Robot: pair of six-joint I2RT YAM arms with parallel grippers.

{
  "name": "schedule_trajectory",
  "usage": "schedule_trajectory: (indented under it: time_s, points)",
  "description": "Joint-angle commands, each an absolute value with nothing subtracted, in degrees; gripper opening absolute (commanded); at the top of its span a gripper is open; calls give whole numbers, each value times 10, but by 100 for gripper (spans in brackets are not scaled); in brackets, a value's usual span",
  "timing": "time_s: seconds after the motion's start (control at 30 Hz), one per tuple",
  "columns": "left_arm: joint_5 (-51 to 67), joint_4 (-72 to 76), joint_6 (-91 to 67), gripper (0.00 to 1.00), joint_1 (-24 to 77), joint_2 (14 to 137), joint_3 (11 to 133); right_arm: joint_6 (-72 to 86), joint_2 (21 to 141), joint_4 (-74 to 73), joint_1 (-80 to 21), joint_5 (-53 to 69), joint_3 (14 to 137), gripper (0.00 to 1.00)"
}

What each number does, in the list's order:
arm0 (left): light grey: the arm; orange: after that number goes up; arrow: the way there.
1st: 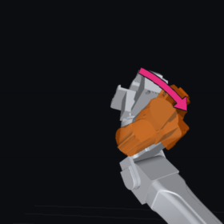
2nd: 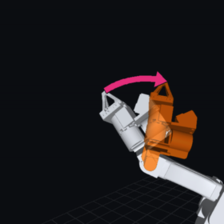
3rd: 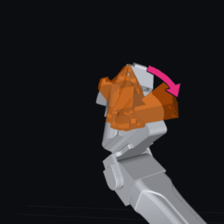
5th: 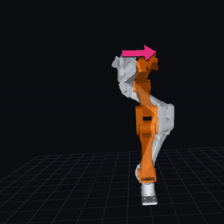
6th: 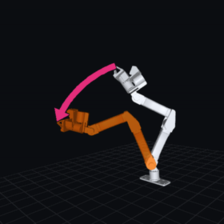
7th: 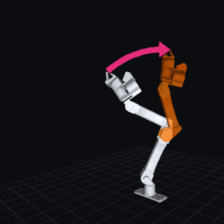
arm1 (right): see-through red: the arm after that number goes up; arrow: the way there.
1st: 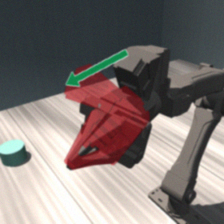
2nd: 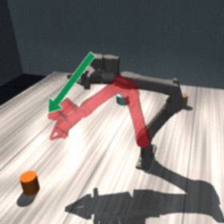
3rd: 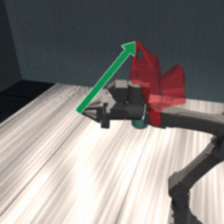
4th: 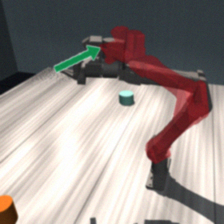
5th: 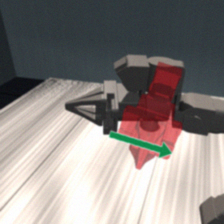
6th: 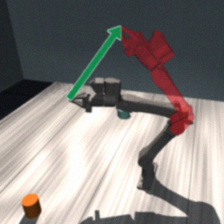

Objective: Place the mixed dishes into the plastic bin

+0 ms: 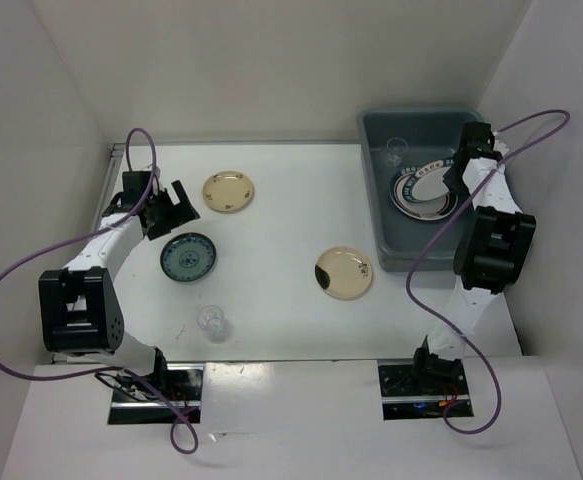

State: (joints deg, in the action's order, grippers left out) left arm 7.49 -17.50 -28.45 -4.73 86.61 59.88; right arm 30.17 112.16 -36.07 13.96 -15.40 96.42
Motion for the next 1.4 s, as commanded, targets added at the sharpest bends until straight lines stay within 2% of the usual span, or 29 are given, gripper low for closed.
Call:
schedule_trajectory:
  time_s: [0.0, 0.2, 0.43, 0.67, 0.73, 0.9, 0.93, 0.97, 1.13, 1.23, 1.37]
  points:
    - [72, -158, -268, 100, -48, 875, 596, 295, 1148, -367, 155, -182, 954, 24]
    - [72, -158, -263, 100, -48, 875, 591, 301, 1176, -367, 160, -177, 942, 24]
    - [67, -158, -263, 100, -48, 875, 591, 301, 1208, -377, 160, -149, 942, 39]
    - [62, -153, -263, 100, -48, 881, 591, 301, 1197, -383, 160, -117, 936, 42]
    - [56, -148, -263, 100, -48, 881, 591, 301, 1181, -383, 160, -101, 931, 48]
    - [38, -127, -277, 100, -62, 900, 598, 294, 1059, -388, 113, -126, 911, 56]
    - [31, -127, -285, 100, -62, 900, 598, 294, 1036, -388, 92, -131, 903, 62]
    - [21, -115, -301, 100, -70, 900, 598, 294, 1012, -377, 79, -131, 893, 64]
    - [11, -3, -334, 100, -76, 934, 591, 272, 868, -364, -16, -117, 876, 67]
    - [88, 55, -346, 97, -76, 994, 627, 272, 812, -343, -92, -92, 861, 69]
    - [164, 85, -357, 90, -76, 1110, 689, 272, 770, -310, -125, -5, 819, 69]
